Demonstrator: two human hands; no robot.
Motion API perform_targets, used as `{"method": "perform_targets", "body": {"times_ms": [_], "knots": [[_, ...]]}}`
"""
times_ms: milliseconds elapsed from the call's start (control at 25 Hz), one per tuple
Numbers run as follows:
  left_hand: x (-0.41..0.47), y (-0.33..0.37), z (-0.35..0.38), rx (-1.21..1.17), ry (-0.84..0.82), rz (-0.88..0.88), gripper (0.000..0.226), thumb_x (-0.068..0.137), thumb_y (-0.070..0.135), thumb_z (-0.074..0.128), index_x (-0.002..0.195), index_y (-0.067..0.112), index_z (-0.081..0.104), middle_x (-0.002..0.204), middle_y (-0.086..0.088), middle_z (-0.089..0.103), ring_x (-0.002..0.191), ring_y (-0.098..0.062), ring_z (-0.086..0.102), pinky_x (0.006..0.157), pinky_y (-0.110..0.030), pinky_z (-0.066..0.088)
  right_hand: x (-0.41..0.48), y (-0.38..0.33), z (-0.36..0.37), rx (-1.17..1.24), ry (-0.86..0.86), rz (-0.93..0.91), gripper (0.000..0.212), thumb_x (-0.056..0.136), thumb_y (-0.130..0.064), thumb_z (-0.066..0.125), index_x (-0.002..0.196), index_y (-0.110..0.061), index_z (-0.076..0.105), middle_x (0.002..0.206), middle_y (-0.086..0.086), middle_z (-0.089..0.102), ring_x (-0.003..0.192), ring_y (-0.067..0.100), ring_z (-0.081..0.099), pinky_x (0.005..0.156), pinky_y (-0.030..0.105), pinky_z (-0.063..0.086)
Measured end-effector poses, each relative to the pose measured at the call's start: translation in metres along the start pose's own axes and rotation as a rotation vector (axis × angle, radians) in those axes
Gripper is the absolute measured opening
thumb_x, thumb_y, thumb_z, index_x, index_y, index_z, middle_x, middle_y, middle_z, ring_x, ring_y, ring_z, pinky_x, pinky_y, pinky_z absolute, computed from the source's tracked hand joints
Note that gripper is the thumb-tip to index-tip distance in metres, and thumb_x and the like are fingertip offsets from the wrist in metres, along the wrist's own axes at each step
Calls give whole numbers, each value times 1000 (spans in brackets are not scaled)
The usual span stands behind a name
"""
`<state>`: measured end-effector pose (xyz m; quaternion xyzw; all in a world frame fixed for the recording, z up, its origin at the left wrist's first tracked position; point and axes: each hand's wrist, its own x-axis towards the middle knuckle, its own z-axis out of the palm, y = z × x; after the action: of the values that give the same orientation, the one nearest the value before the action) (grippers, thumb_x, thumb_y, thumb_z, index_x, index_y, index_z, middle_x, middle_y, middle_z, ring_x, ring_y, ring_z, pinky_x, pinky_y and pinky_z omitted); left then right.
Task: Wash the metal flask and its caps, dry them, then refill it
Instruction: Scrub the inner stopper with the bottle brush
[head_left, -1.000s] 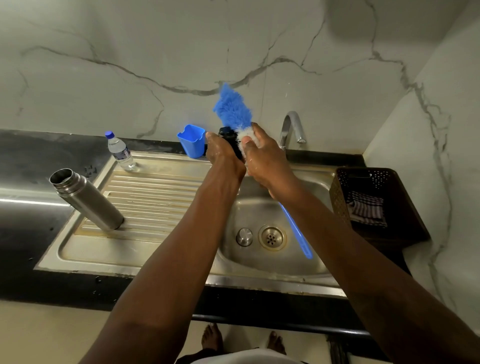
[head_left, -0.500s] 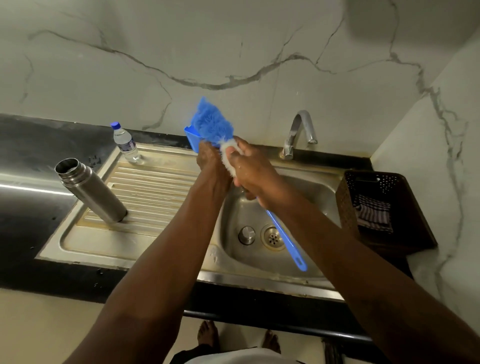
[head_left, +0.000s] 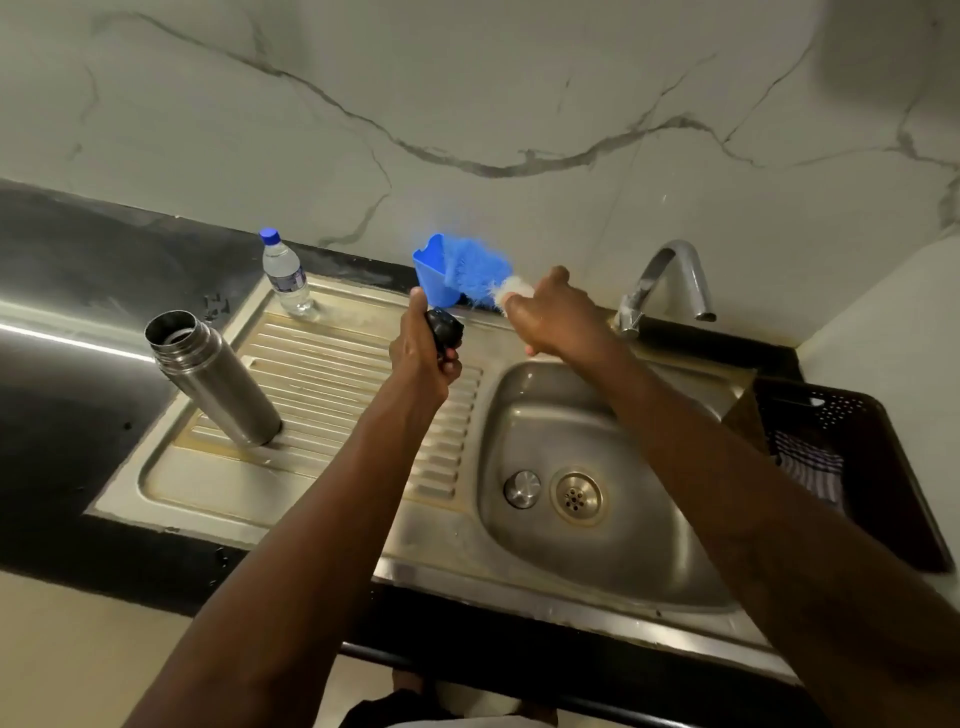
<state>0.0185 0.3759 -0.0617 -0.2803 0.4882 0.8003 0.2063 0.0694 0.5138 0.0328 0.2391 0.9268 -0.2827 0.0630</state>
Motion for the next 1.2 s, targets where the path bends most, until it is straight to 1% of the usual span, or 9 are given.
{"method": "perform_targets", "body": {"times_ms": [120,280,360,480,600,720,880,1040,1200], "knots": [[21,7,-3,-5,-105,-2,54,87,66,69,112,19,65,77,-3,59,44,-11,43,42,-20,34,34,-18,-4,-269,139,-98,47,90,-42,55,124,-10,51,119,15,66,105,39,64,76,36,40],[51,21,-2,-16,-109,-18,67,87,61,72,133,13,65,82,-4,61,52,-11,50,43,-22,38,71,-40,-4,-443,177,-181,34,90,-38,61,114,-15,61,111,10,67,85,30,55,71,34,38],[67,27,-2,-14,-85,-42,60,91,60,68,130,15,66,87,-5,62,56,-11,50,43,-21,38,90,-50,-3,-503,182,-205,27,90,-35,63,109,-16,61,108,9,67,84,29,55,71,34,41],[88,33,2,16,-73,-103,47,93,60,63,117,19,66,82,-3,61,48,-10,46,42,-20,38,115,-67,0,-599,198,-245,23,90,-33,64,107,-17,60,104,8,65,85,29,57,72,35,41],[106,38,10,47,-61,-122,40,91,56,62,110,20,66,81,-2,60,48,-10,45,42,-19,38,136,-88,3,-776,195,-308,28,89,-29,64,114,-17,61,105,9,65,92,32,63,71,36,39],[122,46,19,43,-49,-130,39,92,54,62,113,22,67,87,-2,62,55,-11,45,43,-17,37,155,-107,10,-971,134,-369,33,89,-23,63,121,-16,60,115,11,66,102,35,66,73,37,41],[136,53,26,23,-54,-164,34,97,52,58,105,20,64,80,-3,62,51,-11,43,42,-17,36,176,-118,27,-1038,68,-417,29,85,-20,64,115,-19,62,105,7,64,92,31,66,73,36,44],[150,52,27,9,-59,-182,33,96,51,57,107,21,65,80,-2,61,50,-11,42,41,-18,35,188,-121,45,-1120,42,-461,27,86,-20,64,113,-20,63,110,5,67,97,30,68,77,35,49],[153,54,29,-8,-63,-192,36,100,52,52,107,19,65,79,-3,61,52,-11,44,43,-19,35,192,-134,54,-1258,65,-483,26,86,-19,64,112,-21,65,104,3,65,87,29,66,65,34,43]]}}
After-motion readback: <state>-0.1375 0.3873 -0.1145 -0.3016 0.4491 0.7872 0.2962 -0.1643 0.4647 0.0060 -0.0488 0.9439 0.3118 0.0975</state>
